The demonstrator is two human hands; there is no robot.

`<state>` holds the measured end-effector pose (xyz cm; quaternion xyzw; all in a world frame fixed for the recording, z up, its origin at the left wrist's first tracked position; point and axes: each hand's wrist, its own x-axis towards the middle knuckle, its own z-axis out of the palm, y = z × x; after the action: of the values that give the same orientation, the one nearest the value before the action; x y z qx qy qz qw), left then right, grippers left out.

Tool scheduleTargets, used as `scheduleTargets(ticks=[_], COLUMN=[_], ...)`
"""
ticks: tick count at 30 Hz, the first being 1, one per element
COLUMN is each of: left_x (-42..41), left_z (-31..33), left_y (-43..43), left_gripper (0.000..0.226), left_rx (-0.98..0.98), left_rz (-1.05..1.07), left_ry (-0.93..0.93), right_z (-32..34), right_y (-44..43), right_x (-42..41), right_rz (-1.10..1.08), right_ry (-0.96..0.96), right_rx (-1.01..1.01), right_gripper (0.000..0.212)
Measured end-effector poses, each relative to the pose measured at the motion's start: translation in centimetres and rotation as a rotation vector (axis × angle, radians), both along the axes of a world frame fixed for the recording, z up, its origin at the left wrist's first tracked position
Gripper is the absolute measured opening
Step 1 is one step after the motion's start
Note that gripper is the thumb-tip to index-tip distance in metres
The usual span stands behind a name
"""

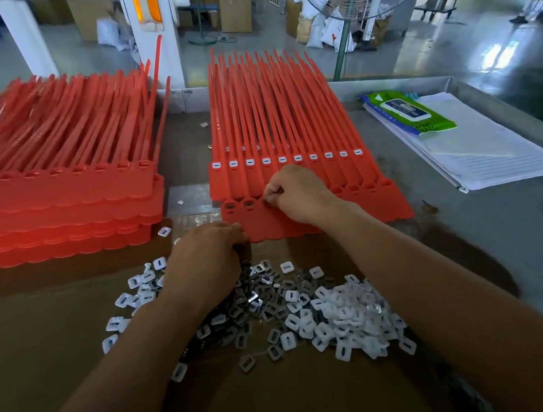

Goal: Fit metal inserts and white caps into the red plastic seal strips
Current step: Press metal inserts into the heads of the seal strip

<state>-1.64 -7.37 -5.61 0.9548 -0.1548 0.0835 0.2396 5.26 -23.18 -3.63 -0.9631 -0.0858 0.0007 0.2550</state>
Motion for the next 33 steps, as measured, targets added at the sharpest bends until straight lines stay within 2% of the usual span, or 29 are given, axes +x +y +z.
scheduleTargets(ticks=[6,10,14,20,33], left_x=[0.0,0.1,0.1,0.2,0.1], left_z=[0.0,0.1,0.1,0.1,0.1], left_y=[0.0,-0.1,-0.1,-0.1,-0.1], left_gripper=[0.041,0.041,0.042,0.041,0.041], left_rx=[-0.004,-0.005,0.006,0.011,0.010], left_rz=[-0.003,-0.006,-0.007,-0.003,0.001], left_ry=[-0.001,-0.006,-0.004,-0.004,0.003], right_z=[0.1,-0.4,-0.4,-0.5,1.4], right_y=[0.1,0.0,0.0,-0.2,-1.4], right_x=[0.2,0.3,0.3,0.7,-1.6], right_rz=[0.010,-0.065,-0.087,-0.051,0.068], right_ry=[0.001,-0.035,-0.034,-0.029,-0.009], right_rx=[-0.047,0.067,0.106,0.094,0.174], right_gripper=[0.018,0.008,0.018,0.008,0.012])
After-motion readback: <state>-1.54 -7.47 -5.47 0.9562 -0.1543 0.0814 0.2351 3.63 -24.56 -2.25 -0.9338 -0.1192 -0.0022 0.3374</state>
